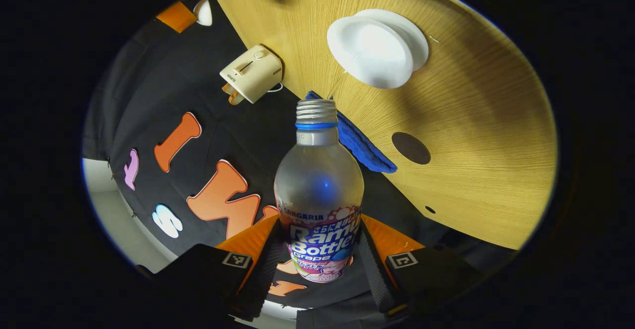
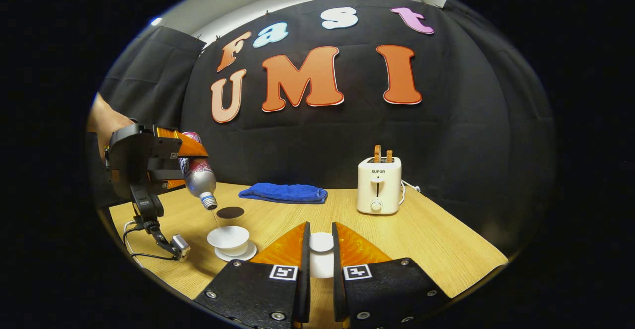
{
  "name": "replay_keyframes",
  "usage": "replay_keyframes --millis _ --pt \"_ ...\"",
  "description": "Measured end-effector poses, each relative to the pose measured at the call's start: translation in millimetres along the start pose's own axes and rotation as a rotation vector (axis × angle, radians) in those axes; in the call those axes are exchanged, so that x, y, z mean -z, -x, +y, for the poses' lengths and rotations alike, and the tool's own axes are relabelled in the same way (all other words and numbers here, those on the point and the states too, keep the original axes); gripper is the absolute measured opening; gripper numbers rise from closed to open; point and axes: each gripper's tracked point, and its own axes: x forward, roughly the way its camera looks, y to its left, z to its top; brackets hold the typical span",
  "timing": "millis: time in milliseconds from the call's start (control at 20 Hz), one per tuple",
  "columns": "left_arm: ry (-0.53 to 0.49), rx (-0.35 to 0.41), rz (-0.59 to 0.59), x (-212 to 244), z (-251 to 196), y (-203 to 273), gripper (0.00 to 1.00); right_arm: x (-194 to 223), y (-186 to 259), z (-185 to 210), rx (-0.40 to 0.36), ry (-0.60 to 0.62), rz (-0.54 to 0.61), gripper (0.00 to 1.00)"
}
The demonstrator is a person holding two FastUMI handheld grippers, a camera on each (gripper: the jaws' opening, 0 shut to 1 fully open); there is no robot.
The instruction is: Open the teacup lid with one hand, grasp the water bottle and pour water into the teacup with the other hand; after pouring, place the water bottle on the coaster and then close the teacup lid.
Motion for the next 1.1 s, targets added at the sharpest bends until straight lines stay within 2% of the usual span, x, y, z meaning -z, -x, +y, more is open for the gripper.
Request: replay_keyframes --millis 250,300,350,500,600,650,750,850,900,1000,1050,1100 --pt "-0.014 -0.002 -0.006 -1.5 0.7 -3.5 0.82 -0.7 0.8 1.2 -0.005 -0.004 -0.002 0.19" --pt "-0.015 -0.002 -0.007 -1.7 0.2 -3.3 0.85 -0.4 0.5 1.0 -0.002 -0.007 -0.003 0.19" --pt "-0.013 -0.002 -0.009 -2.4 1.0 -3.8 0.82 -0.6 0.5 1.3 -0.004 -0.009 -0.002 0.19" --pt "0.057 0.033 -0.029 -4.7 -7.4 -3.8 0.85 0.4 -0.2 4.6 -0.013 -0.032 0.003 0.19" --pt "0.114 0.001 -0.036 -4.2 -2.2 -3.7 0.85 1.6 -2.1 5.6 -0.013 -0.041 0.008 0.19" --pt "0.148 -0.012 -0.038 -3.8 -1.1 -3.6 0.82 1.6 -3.2 6.0 -0.013 -0.042 0.009 0.19" --pt "0.236 -0.025 -0.04 -2.7 -3.1 -4.0 0.8 0.5 -4.6 9.9 -0.019 -0.049 0.011 0.19" --pt "0.377 -0.031 -0.026 -0.3 -4.9 -5.5 0.88 -0.7 -7.8 16.2 -0.028 -0.059 0.014 0.19" --pt "0.455 -0.032 -0.024 -1.0 -5.9 -5.0 0.89 0.4 -9.5 19.7 -0.034 -0.056 0.018 0.19" --pt "0.604 -0.062 -0.021 2.0 -2.9 -1.6 0.8 -2.7 -13.3 22.8 -0.029 -0.046 0.02 0.19" --pt "0.677 -0.086 -0.015 6.2 -0.3 0.1 0.84 -5.2 -15.2 24.8 -0.027 -0.047 0.018 0.19" --pt "0.757 -0.105 -0.004 12.3 0.0 0.2 0.84 -7.3 -16.2 27.7 -0.03 -0.05 0.017 0.19"
